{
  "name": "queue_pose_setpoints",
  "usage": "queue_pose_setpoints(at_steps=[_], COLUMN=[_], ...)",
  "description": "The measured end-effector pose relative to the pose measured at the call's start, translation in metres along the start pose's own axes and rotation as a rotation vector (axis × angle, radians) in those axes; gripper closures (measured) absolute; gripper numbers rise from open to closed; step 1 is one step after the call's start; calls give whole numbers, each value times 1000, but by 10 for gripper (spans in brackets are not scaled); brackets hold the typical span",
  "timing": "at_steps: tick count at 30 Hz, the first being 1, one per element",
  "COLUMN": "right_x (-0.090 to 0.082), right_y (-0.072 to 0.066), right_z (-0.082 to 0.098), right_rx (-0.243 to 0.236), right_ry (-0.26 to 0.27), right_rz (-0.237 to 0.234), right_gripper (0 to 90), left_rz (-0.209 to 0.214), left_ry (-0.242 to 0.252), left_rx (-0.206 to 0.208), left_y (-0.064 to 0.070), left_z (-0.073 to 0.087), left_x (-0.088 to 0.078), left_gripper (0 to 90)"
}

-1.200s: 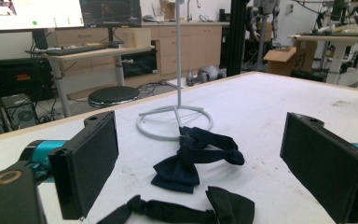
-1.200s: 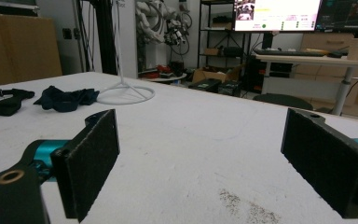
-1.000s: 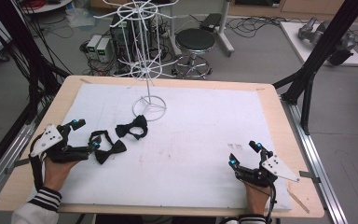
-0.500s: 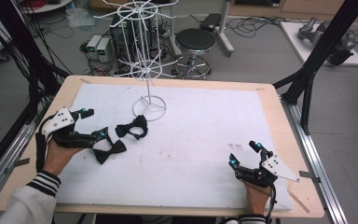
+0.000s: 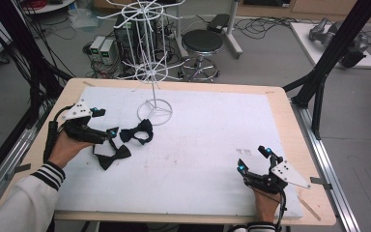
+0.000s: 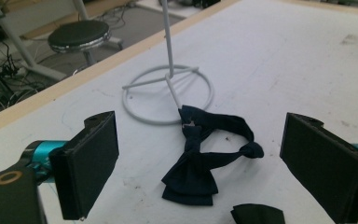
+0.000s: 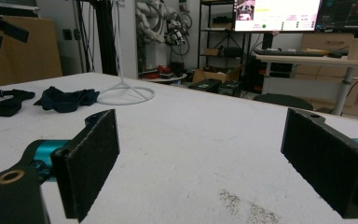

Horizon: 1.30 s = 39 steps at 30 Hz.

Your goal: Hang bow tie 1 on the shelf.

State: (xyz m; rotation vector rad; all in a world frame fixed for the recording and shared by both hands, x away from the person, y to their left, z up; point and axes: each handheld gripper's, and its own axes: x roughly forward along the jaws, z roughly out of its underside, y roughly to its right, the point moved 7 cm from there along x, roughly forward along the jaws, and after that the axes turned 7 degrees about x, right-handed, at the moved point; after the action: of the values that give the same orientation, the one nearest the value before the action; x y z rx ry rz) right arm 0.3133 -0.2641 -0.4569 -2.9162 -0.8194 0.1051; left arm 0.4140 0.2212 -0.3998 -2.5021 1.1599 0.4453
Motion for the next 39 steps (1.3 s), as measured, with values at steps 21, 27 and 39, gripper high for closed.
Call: queue_pose_setpoints(at_steps=[21, 27, 39], right_x=[0, 0, 0], right_y=[0, 0, 0], right_z=[0, 0, 0], right_rx=[1, 1, 1], right_ry=[-3, -3, 0], right_rz=[0, -1, -2], right_gripper=[108, 108, 108], left_rz=[66, 71, 81], left_ry=[-196, -221, -272], left_rx=[36, 30, 24], left_y=[-11, -16, -14], left_z=[-10, -15, -4], left_x=[35, 46, 67], left_gripper=[164, 165, 172])
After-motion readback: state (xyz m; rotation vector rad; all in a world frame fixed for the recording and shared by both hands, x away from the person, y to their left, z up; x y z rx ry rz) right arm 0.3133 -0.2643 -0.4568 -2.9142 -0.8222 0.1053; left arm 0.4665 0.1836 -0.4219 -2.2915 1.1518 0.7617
